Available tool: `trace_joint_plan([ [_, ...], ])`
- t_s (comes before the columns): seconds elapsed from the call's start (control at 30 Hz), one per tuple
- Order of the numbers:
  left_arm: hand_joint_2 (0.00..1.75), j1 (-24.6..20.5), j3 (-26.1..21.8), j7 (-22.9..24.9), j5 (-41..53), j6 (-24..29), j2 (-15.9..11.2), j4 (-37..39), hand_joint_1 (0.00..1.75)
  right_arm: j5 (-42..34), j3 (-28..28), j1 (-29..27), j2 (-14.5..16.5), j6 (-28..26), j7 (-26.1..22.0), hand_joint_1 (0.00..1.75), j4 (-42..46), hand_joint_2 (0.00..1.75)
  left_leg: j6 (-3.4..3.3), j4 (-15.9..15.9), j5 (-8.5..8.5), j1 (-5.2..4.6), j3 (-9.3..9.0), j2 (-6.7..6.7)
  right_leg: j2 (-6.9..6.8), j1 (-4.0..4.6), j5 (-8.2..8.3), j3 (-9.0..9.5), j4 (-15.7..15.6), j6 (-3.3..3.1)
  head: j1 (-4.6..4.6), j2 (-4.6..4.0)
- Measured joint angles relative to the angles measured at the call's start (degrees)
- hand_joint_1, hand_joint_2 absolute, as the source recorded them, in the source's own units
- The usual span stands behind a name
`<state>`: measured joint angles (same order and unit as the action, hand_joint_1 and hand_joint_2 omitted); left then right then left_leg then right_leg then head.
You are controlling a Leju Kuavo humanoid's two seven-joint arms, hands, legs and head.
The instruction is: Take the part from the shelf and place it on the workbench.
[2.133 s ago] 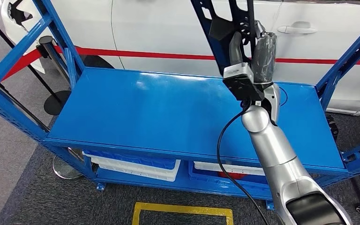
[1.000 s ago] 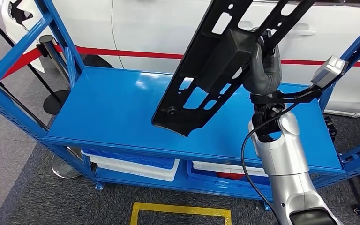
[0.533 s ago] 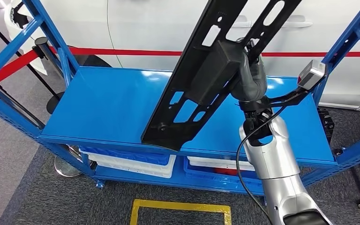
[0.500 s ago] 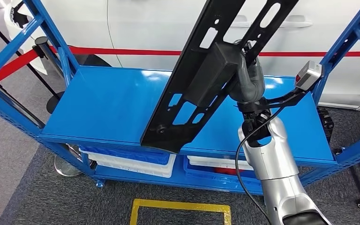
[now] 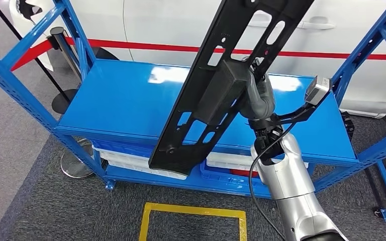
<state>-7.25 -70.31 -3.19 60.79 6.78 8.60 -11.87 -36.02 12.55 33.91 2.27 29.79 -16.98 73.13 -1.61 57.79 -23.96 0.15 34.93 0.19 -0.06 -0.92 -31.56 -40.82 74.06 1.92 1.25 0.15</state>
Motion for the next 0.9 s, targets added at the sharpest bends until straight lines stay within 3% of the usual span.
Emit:
trace_joint_plan([
  [0.03,1.75,-0.01,0.0,0.0,0.01,0.0,0.04,0.0,0.0,0.0,0.01,-0.03,0.0,0.0,0.0,1.75,-0.09,1.75,0.13,0.38,0.24,0.03,0.67,0.0,-0.02,-0.05,1.45,2.46,-2.92,-0.01,0.01,0.0],
  [0.1,1.75,-0.03,0.0,0.01,0.08,0.0,0.11,0.0,0.0,-0.01,0.05,0.04,0.01,0.01,-0.01,1.75,-0.13,1.75,0.54,1.17,0.62,-0.03,1.78,-0.04,0.01,0.02,2.4,7.6,-10.31,-0.33,0.05,-0.01],
  [0.17,1.75,-0.03,0.0,0.02,0.19,0.01,0.12,0.0,0.0,-0.02,0.09,0.0,0.02,0.01,-0.03,1.75,-0.14,1.75,1.18,1.58,1.15,-0.17,2.28,-0.09,0.11,0.28,1.94,9.65,-13.98,-1.0,0.07,-0.01],
  [0.27,1.75,0.04,0.01,0.07,0.26,0.07,0.1,0.0,0.0,-0.04,0.13,-0.09,0.02,0.02,-0.04,1.75,-0.19,1.75,2.22,1.93,1.2,-0.11,2.9,-0.19,0.01,0.26,3.06,8.88,-14.35,-2.47,0.03,-0.01],
  [0.33,1.75,0.11,0.02,0.09,0.28,0.1,0.09,0.0,0.0,-0.04,0.17,-0.13,0.03,0.04,-0.04,1.75,-0.19,1.75,2.78,5.3,-2.49,0.08,4.36,-0.24,-0.18,0.11,4.18,7.8,-14.57,-3.39,0.12,0.0],
  [0.4,1.75,0.13,0.02,0.09,0.32,0.09,0.1,0.0,0.0,-0.04,0.19,-0.27,0.04,0.04,-0.04,1.75,-0.17,1.75,3.25,12.42,-7.72,0.24,6.4,-0.23,-0.2,0.23,5.29,6.36,-14.52,-3.73,0.19,0.0],
  [0.43,1.75,0.13,0.02,0.09,0.34,0.09,0.1,0.0,0.0,-0.04,0.19,-0.38,0.04,0.04,-0.04,1.75,-0.17,1.75,3.39,15.67,-9.1,0.29,6.97,-0.23,-0.2,0.3,5.84,5.63,-14.47,-3.76,0.19,0.0],
  [0.47,1.75,0.13,0.01,0.09,0.36,0.09,0.1,0.0,0.0,-0.04,0.19,-0.5,0.04,0.04,-0.04,1.75,-0.17,1.75,3.42,17.6,-9.27,0.31,6.83,-0.23,-0.2,0.39,6.39,4.87,-14.41,-3.74,0.19,0.0],
  [0.5,1.75,0.12,0.01,0.09,0.37,0.09,0.11,0.0,0.0,-0.04,0.2,-0.6,0.04,0.04,-0.05,1.75,-0.17,1.75,3.31,17.37,-8.22,0.3,5.65,-0.24,-0.19,0.47,6.92,4.13,-14.33,-3.71,0.19,0.0],
  [0.57,1.75,0.06,0.02,0.09,0.38,0.09,0.11,0.0,0.0,-0.04,0.2,-0.69,0.04,0.04,-0.08,1.75,-0.14,1.75,2.59,11.43,-5.48,0.17,0.66,-0.27,-0.12,0.66,7.9,2.93,-14.21,-3.58,0.19,0.0],
  [0.6,1.75,-0.01,0.02,0.09,0.39,0.09,0.09,0.0,0.0,-0.04,0.2,-0.71,0.04,0.05,-0.11,1.75,-0.09,1.75,2.12,6.89,-5.21,0.04,-2.47,-0.29,-0.08,0.78,8.37,2.51,-14.18,-3.42,0.18,0.0],
  [0.67,1.75,-0.09,0.02,0.09,0.4,0.11,0.05,0.0,0.0,-0.05,0.2,-0.79,0.03,0.08,-0.23,1.75,0.01,1.75,1.49,0.94,-5.77,-0.34,-6.16,-0.31,-0.11,0.71,9.31,2.23,-14.42,-2.81,0.17,-0.01],
  [0.7,1.75,-0.08,0.02,0.09,0.41,0.12,0.04,0.0,0.0,-0.06,0.2,-0.87,0.03,0.1,-0.3,1.75,0.04,1.75,1.34,-0.14,-5.86,-0.52,-6.54,-0.3,-0.14,0.61,9.82,2.19,-14.65,-2.43,0.22,-0.01],
  [0.77,1.75,-0.02,0.02,0.08,0.41,0.12,0.1,0.01,0.0,-0.07,0.2,-1.09,0.01,0.15,-0.43,1.75,0.03,1.75,0.83,-0.97,-4.47,-0.49,-6.01,-0.15,-0.08,0.53,10.34,1.99,-15.1,-1.71,0.28,-0.01],
  [0.8,1.75,-0.02,0.02,0.05,0.41,0.11,0.14,0.02,0.0,-0.09,0.2,-1.18,-0.03,0.18,-0.5,1.75,0.04,1.75,0.49,-1.52,-3.57,-0.32,-5.67,0.0,-0.02,0.57,9.27,1.62,-14.54,-1.43,0.22,0.0],
  [0.83,1.75,-0.02,0.02,0.01,0.41,0.1,0.19,0.02,0.0,-0.13,0.21,-1.28,-0.06,0.22,-0.58,1.75,0.04,1.75,0.18,-2.02,-2.6,-0.12,-5.17,0.16,0.04,0.57,7.11,1.01,-12.92,-1.17,0.13,0.0],
  [0.9,1.75,-0.01,0.02,-0.09,0.42,0.0,0.25,0.03,0.0,-0.24,0.22,-1.6,-0.12,0.36,-0.81,1.75,0.05,1.75,-0.14,-2.26,-1.14,-0.02,-3.76,0.31,0.07,0.29,1.31,-0.53,-6.57,-0.73,0.0,0.0],
])
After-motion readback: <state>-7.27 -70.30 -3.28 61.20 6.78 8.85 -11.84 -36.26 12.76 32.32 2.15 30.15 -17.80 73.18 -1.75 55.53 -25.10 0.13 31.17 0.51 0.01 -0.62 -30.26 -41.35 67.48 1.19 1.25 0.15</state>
